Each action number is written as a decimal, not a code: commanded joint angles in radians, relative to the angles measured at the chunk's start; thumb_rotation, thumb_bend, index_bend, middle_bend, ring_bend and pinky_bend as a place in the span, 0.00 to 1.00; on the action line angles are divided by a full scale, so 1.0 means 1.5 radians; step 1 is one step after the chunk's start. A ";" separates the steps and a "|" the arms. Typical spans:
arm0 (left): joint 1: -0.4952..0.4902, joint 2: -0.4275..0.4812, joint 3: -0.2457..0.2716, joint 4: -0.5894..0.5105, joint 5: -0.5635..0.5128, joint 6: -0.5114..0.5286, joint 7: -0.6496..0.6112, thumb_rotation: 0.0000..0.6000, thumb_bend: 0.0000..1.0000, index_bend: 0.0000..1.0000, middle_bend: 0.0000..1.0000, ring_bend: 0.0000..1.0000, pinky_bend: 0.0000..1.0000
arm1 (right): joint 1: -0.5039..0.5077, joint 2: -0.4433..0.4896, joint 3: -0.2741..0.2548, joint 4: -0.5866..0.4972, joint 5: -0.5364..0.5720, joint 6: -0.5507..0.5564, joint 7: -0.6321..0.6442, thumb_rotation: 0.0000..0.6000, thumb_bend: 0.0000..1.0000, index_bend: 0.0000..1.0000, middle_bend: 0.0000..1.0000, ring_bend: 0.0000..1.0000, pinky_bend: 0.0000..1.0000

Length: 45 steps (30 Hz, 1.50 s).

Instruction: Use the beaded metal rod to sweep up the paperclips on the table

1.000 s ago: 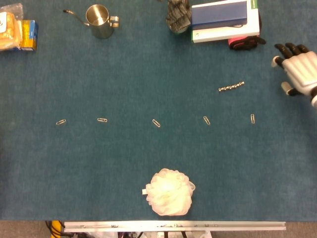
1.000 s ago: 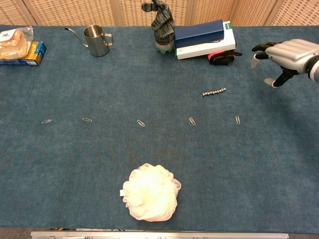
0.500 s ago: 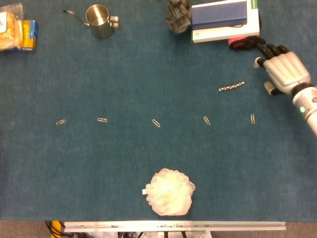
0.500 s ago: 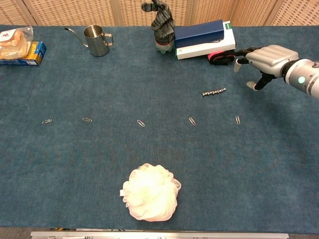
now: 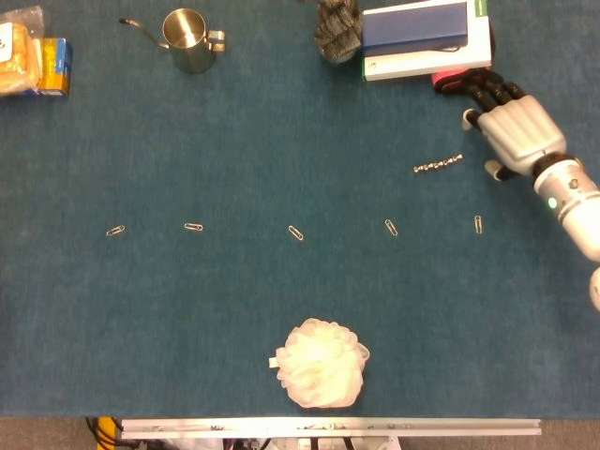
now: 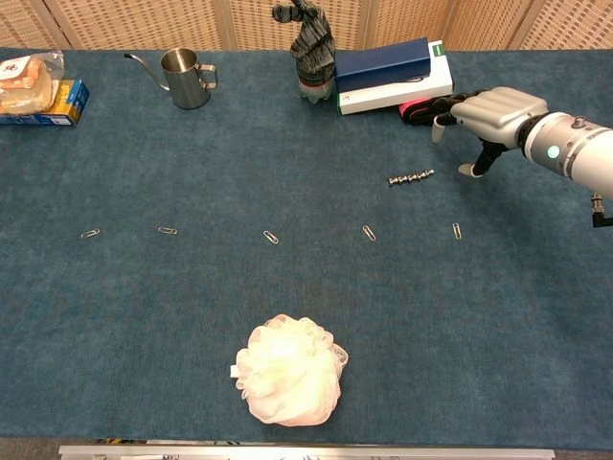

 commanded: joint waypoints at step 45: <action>0.014 -0.002 0.000 0.021 0.000 0.000 -0.026 1.00 0.14 0.49 0.40 0.29 0.35 | 0.054 -0.077 -0.028 0.050 0.080 0.013 -0.070 1.00 0.25 0.49 0.06 0.00 0.08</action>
